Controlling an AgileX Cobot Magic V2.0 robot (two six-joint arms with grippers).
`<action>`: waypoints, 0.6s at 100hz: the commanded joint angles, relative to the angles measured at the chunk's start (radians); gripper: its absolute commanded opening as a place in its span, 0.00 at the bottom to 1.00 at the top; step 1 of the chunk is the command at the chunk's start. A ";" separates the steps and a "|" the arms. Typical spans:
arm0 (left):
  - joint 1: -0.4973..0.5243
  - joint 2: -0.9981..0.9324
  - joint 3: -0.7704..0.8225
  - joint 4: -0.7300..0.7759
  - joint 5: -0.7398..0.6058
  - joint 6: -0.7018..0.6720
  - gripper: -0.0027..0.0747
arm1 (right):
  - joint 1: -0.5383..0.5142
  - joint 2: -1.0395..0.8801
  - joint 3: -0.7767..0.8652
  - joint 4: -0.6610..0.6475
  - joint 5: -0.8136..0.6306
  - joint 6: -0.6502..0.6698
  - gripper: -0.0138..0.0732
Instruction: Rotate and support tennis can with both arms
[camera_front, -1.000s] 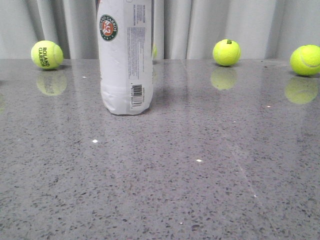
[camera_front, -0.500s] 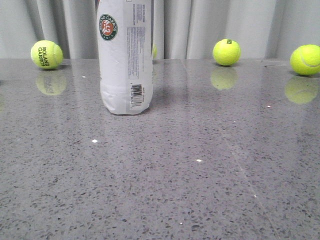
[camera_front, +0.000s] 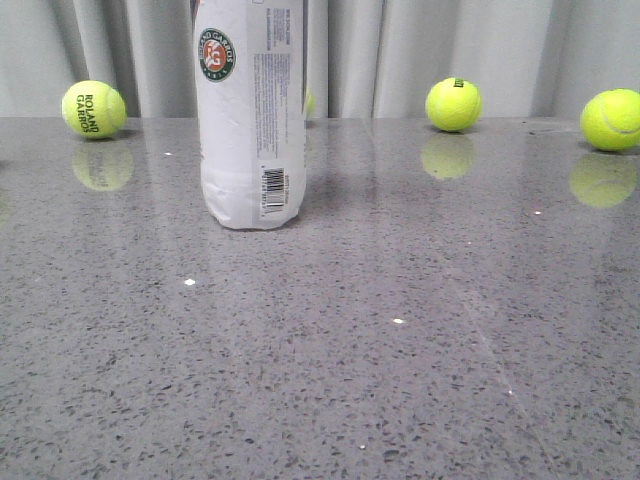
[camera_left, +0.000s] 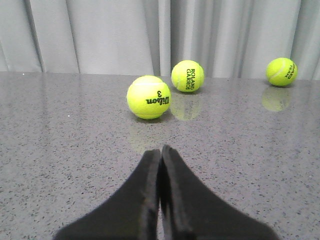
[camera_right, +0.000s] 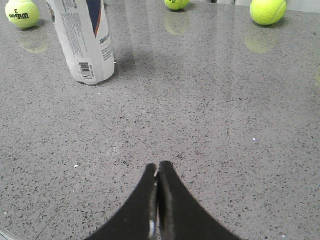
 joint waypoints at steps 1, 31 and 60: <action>0.001 -0.036 0.045 -0.009 -0.080 -0.012 0.01 | -0.003 0.013 -0.026 -0.015 -0.080 -0.003 0.08; 0.001 -0.036 0.045 -0.009 -0.080 -0.012 0.01 | -0.013 0.013 -0.005 -0.025 -0.183 -0.003 0.08; 0.001 -0.036 0.045 -0.009 -0.080 -0.012 0.01 | -0.212 0.008 0.155 -0.067 -0.522 -0.003 0.08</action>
